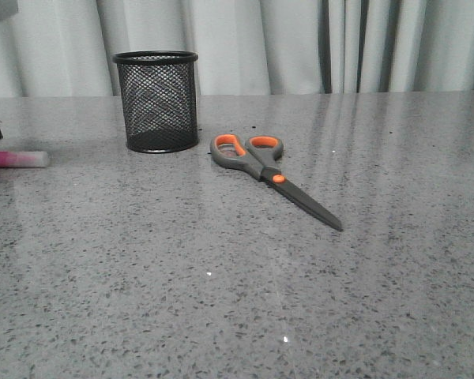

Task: Put pen and scissors into bin
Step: 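Close the left gripper around the pink highlighter and lift it, then carry the highlighter over the mesh cup and release it inside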

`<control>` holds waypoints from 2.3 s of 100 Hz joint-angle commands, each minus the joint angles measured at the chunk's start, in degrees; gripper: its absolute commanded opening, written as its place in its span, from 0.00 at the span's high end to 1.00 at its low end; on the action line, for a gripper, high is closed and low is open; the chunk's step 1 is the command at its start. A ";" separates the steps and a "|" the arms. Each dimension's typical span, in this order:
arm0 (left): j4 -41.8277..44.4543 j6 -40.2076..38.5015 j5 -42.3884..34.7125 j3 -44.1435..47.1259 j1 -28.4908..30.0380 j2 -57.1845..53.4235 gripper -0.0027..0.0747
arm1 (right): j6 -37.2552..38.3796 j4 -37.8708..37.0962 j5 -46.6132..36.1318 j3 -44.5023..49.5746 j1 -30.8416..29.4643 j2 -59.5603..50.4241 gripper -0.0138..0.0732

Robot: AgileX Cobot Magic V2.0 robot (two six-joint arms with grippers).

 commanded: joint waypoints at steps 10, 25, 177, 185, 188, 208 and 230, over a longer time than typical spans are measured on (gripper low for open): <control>-1.64 0.58 -2.29 -1.78 0.07 -0.33 0.48 | -0.78 0.19 -3.02 -2.01 0.12 -0.09 0.33; -1.75 0.71 -3.46 -1.78 0.07 -0.29 0.48 | -0.78 0.19 -3.02 -2.01 0.12 -0.09 0.33; -59.95 2.40 -17.92 -11.44 -13.84 3.21 0.99 | -0.78 0.19 -2.86 -2.01 0.12 -0.09 0.33; -59.83 2.40 -17.92 -11.44 -13.84 4.17 0.99 | -0.78 0.19 -2.60 -2.01 0.12 -0.09 0.33; -59.83 2.40 -18.04 -11.44 -13.84 4.40 0.99 | -0.78 0.19 -2.43 -2.01 0.12 -0.09 0.33; -55.67 2.40 -18.54 -11.44 -13.84 4.52 0.99 | -0.78 0.19 -2.22 -2.01 0.12 -0.09 0.33; -53.98 2.30 -17.39 -11.44 -13.74 4.42 0.81 | -0.78 0.19 -2.22 -2.01 0.12 -0.09 0.33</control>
